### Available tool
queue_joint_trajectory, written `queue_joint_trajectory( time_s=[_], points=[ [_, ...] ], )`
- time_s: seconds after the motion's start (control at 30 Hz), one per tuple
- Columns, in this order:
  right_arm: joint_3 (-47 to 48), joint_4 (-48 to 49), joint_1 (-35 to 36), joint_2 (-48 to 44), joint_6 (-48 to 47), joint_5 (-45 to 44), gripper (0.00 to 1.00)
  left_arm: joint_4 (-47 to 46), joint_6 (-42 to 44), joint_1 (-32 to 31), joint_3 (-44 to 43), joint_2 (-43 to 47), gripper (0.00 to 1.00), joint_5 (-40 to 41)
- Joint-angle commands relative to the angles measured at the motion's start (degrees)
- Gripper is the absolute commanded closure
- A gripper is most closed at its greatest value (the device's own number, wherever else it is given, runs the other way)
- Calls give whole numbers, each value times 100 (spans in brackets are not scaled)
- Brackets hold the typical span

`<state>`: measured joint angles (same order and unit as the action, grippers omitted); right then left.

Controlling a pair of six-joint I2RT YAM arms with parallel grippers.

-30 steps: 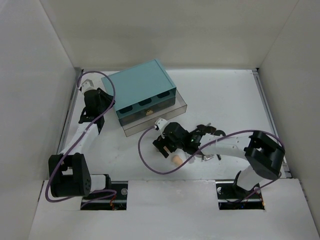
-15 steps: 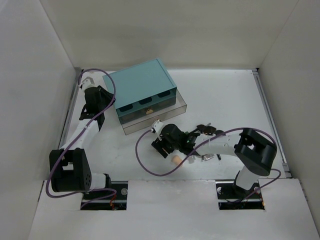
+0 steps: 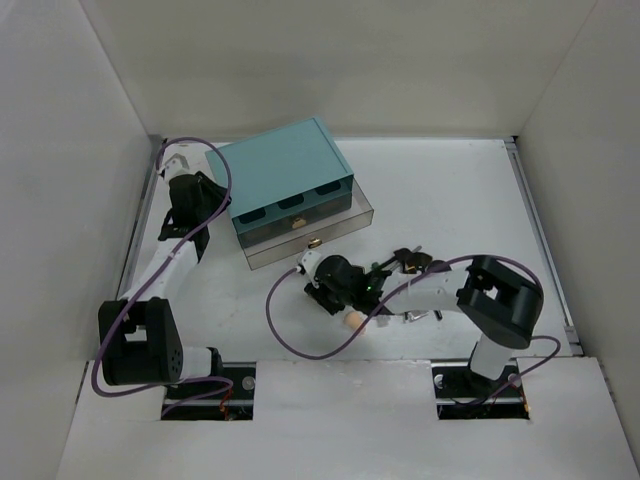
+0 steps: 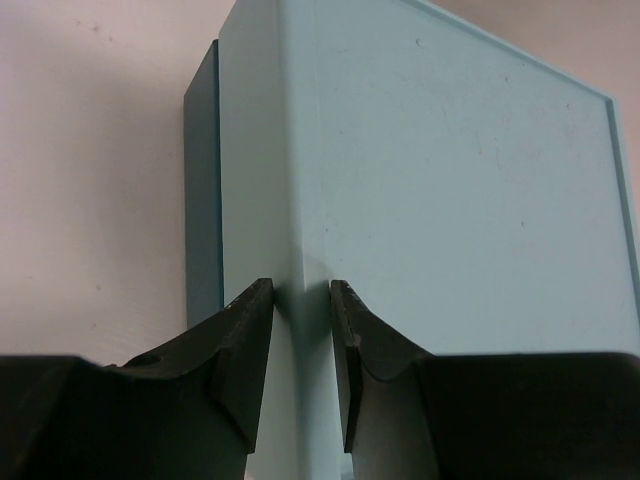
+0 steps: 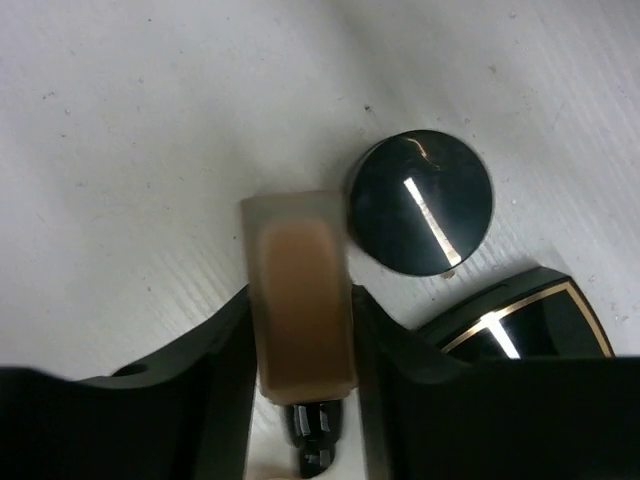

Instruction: Organize the makeup

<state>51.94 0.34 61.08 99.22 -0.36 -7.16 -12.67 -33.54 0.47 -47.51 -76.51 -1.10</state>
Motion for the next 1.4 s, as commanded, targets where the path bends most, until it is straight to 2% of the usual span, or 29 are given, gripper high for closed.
queue_joint_trajectory(
  time_s=[0.0, 0.07, 0.17, 0.23, 0.27, 0.3, 0.33, 0.37, 0.53, 0.73, 0.93, 1.1, 1.23, 1.37],
  points=[
    [-140, -394, 163, -253, -52, -628, 72, 660, 120, -60, 136, 127, 74, -197],
    [-114, -368, 224, -569, -69, -752, 85, 660, 120, -69, 119, 171, 74, -197],
    [17, -350, 312, -1297, -174, -665, 90, 660, 128, -77, 110, 242, 71, -197],
    [114, -350, 374, -1772, -297, -542, 92, 660, 128, -78, 110, 294, 64, -180],
    [193, -333, 383, -2001, -368, -445, 92, 660, 128, -78, 101, 312, 56, -171],
    [280, -315, 383, -2212, -447, -323, 92, 660, 137, -51, 92, 347, 35, -180],
    [386, -289, 383, -2379, -526, -217, 92, 669, 137, -43, 75, 391, 9, -197],
    [482, -237, 357, -2477, -622, -138, 92, 669, 146, -25, 49, 452, 0, -197],
    [1150, 203, -73, -2391, -1211, -14, 90, 932, 181, 221, -215, 996, 0, -189],
    [2327, 213, -873, -1161, -1318, 583, 91, 1379, 155, 169, -215, 2007, 0, -92],
    [2918, 98, -1278, -237, -1107, 1049, 88, 2223, 154, -498, 206, 3026, 0, 215],
    [2874, 186, -1419, -26, -791, 1419, 67, 2962, 234, -1288, 286, 3581, 0, 374],
    [2953, 247, -1516, 36, -641, 1384, 37, 3139, 234, -2158, 312, 3705, 0, 444],
    [2865, 309, -1709, -69, -465, 1366, 26, 3209, 260, -2985, 198, 3582, 0, 724]
  ],
)
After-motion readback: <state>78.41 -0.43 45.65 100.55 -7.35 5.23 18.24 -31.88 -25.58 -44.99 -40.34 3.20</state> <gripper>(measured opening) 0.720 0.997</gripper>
